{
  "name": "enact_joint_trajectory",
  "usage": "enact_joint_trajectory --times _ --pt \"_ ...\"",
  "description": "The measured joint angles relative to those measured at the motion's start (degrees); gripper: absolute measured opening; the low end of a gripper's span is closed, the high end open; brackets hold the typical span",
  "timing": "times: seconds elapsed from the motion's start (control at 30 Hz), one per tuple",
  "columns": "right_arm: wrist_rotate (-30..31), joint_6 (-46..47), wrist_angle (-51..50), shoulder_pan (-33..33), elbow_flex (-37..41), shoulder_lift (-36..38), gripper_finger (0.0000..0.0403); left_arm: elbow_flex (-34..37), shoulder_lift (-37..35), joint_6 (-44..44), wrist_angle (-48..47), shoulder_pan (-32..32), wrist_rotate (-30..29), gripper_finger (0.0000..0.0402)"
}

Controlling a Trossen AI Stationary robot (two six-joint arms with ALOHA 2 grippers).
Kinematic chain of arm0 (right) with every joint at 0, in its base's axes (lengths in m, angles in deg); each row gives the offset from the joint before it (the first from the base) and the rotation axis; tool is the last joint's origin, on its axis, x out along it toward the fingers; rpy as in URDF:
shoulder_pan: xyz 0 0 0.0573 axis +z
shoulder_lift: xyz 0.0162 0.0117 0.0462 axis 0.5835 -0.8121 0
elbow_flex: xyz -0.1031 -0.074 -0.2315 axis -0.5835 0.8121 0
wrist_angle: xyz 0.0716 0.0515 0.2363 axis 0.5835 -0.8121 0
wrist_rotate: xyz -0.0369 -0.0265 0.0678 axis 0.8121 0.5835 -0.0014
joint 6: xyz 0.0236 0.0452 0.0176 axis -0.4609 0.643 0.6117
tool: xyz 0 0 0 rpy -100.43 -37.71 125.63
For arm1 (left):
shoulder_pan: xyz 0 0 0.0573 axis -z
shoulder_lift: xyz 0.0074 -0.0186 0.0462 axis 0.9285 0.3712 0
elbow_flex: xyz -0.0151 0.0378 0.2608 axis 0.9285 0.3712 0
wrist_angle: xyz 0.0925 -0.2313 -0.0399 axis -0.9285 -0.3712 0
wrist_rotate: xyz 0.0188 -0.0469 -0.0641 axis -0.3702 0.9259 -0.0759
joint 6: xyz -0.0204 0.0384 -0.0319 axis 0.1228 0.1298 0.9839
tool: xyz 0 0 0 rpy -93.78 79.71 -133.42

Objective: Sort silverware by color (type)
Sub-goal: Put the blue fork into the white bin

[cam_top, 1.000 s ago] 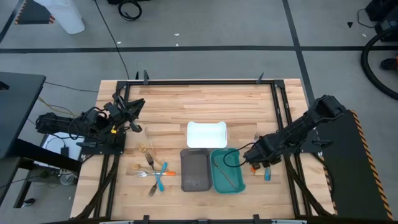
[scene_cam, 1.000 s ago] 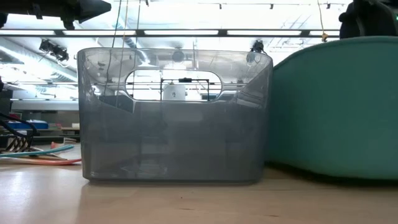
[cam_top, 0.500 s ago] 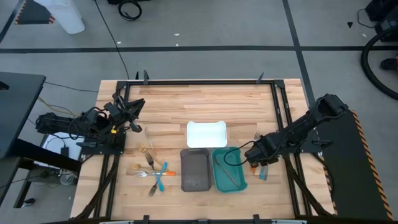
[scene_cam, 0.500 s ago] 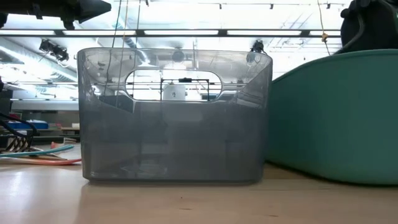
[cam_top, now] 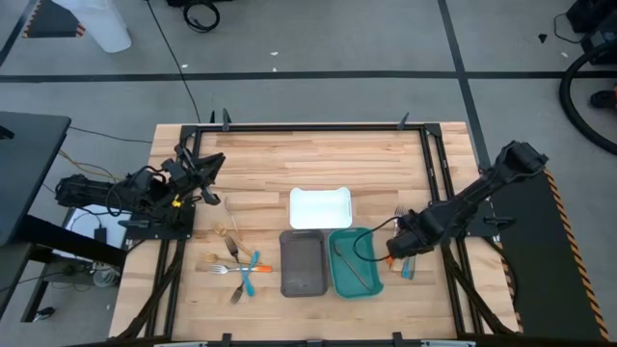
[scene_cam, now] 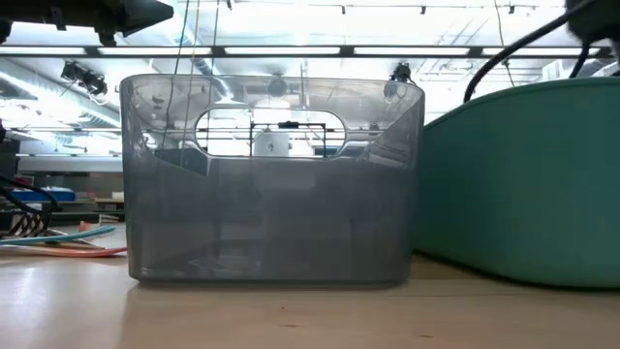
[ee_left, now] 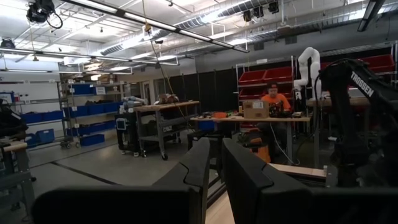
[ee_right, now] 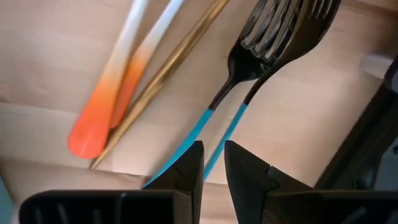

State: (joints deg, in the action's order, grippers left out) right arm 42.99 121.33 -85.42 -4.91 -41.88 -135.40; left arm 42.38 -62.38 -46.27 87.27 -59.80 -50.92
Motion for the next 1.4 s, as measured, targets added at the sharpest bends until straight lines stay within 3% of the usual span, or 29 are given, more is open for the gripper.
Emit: enact_joint_trajectory --times 0.33,0.53,0.73,1.07,1.4 --pt "9.49 15.52 -0.01 10.66 0.00 -0.85 0.0075 0.00 0.00 0.00 -0.01 0.00 0.00 0.0050" --pt "10.13 20.02 -0.36 14.29 0.00 -4.00 0.0075 0.00 0.00 0.00 -0.04 0.02 -0.02 0.0050" --pt "10.12 20.57 0.03 14.62 -0.30 -6.69 0.0075 0.00 0.00 -0.01 -0.04 0.01 -0.02 0.0050" --pt "9.44 21.37 -1.93 14.59 0.15 -1.70 0.0075 0.00 0.00 0.00 -0.04 0.00 -0.02 0.0050" --pt "10.00 21.69 -1.27 14.58 0.13 -3.73 0.0075 0.00 0.00 -0.02 -0.04 0.01 -0.02 0.0050"
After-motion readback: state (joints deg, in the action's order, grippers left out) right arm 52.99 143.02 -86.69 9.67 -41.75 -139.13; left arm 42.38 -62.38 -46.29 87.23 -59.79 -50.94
